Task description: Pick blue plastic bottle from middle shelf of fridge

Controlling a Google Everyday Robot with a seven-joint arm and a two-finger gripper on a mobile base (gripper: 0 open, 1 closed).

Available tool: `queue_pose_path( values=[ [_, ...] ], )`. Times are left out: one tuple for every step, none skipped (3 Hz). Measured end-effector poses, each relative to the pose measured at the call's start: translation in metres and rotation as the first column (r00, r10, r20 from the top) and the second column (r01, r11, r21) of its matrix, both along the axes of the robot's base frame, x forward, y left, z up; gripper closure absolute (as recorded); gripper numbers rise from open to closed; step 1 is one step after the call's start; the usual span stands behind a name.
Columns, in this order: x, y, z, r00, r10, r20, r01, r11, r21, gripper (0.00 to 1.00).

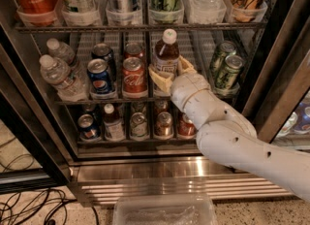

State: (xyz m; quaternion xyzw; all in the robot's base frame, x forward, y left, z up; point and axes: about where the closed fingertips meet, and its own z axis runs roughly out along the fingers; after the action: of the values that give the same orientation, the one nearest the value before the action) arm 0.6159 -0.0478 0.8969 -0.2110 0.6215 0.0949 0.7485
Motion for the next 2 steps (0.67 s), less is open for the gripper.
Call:
queue_pose_path(
  values=[
    [-0.015,-0.006,0.013,0.9999,0.013,-0.01,-0.013,1.0,-0.021,1.0],
    [-0.033,-0.018,0.035,0.9953,0.0,-0.096,-0.003,1.0,-0.031,1.0]
  ],
)
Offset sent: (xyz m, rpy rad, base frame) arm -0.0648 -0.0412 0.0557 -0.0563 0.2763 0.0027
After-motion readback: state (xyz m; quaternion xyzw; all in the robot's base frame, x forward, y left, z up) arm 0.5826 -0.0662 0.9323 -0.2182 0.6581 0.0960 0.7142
